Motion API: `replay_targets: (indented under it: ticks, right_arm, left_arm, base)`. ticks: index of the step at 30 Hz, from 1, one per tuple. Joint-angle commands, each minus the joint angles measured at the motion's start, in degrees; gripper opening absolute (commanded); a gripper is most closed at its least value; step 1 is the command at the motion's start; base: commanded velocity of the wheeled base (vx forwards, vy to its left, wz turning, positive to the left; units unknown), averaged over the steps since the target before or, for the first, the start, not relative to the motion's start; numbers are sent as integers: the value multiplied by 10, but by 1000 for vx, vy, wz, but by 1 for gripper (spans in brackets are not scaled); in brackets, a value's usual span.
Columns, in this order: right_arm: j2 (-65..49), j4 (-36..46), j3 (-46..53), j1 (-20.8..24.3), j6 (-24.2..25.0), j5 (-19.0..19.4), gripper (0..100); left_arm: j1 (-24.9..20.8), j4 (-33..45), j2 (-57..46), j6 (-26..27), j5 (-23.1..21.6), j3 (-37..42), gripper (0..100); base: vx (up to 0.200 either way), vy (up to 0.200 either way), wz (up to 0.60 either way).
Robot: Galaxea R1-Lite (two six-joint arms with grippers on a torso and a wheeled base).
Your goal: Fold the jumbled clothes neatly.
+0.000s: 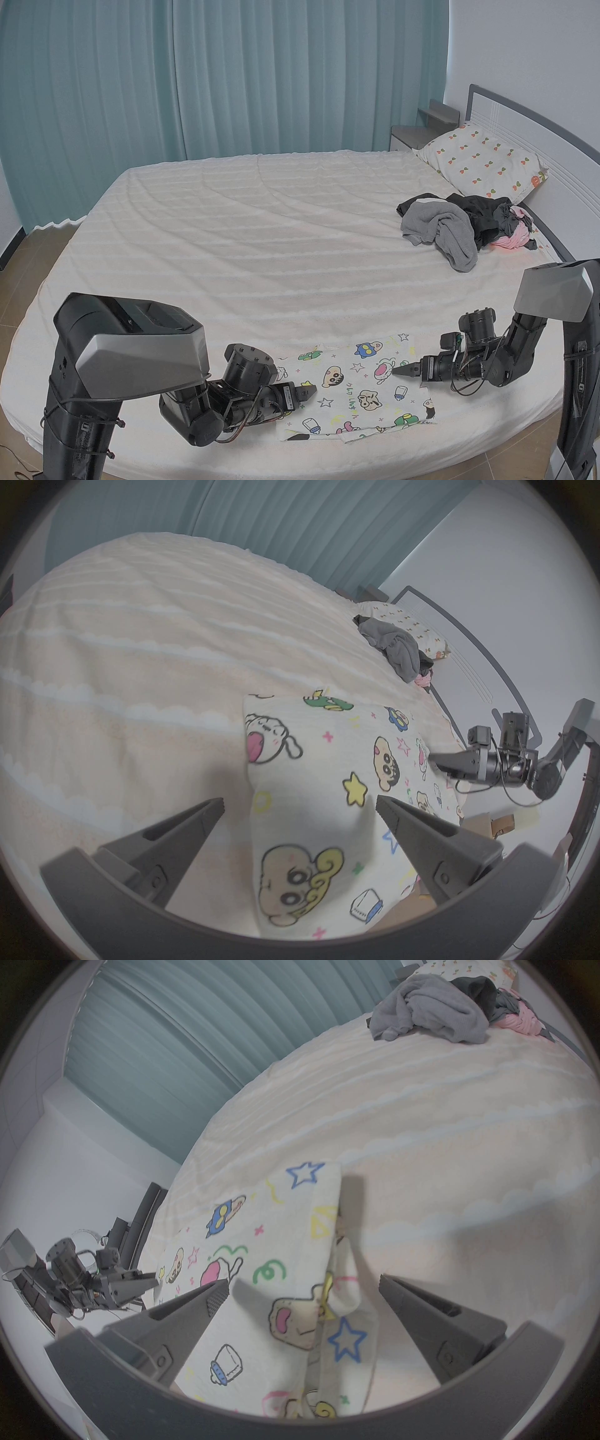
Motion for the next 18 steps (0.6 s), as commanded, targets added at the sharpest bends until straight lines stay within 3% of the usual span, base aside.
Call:
replay_targets:
  ticks: [1,4,5,9,10,18]
  right_arm:
    - [4,1,2,14,0,-1,100]
    - [1,5,2,24,1,-1,100]
    - [0,9,2,25,1,1,0]
    - [-7,23,-3,38,2,4,0]
    - [-8,28,-4,39,3,6,0]
    - [-11,23,-1,39,27,16,0]
  left_arm:
    - [-8,1,1,-1,0,-16,100]
    - [-12,1,2,-1,-1,-15,100]
    - [-12,1,2,-1,-1,-16,100]
    - [-19,1,2,-1,-1,-16,100]
    - [-20,0,2,-2,-1,-16,0]
    - [-22,-1,0,-3,-1,-10,0]
  base:
    - [0,0,0]
    - [0,0,0]
    - [0,0,0]
    - [0,0,0]
    - [0,0,0]
    - [0,0,0]
